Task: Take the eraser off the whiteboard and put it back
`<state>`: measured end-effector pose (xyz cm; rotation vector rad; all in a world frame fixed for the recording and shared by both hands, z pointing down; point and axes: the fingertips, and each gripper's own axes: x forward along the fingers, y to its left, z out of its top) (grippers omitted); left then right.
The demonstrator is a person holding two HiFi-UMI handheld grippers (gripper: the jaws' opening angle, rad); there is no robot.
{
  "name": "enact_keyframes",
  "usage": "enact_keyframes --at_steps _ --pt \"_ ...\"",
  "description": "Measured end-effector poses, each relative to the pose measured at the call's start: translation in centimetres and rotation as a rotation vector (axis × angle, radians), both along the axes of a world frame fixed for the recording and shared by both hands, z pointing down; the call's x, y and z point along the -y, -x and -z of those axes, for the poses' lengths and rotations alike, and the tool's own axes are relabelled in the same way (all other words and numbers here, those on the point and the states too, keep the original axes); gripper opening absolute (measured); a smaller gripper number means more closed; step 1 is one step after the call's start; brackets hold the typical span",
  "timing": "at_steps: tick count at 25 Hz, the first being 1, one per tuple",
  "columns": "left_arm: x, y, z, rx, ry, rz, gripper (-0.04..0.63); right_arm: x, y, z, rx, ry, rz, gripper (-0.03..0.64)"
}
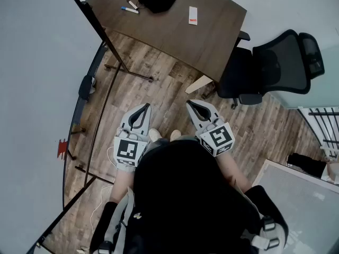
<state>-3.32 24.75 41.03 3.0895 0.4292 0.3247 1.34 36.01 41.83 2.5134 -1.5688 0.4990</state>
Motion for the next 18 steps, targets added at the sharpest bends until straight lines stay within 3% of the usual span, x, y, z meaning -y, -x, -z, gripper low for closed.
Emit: enact_keyframes --at_steps 7,18 --pt "3.1 0.9 -0.7 0.003 0.017 -0.003 0.008 3.2 0.9 -0.9 0.008 0.023 0.002 0.014" --pt "5.7 0.1 -2.2 0.041 0.017 -0.008 0.008 5.7 -0.6 -1.2 0.037 -0.025 -0.024 0.015"
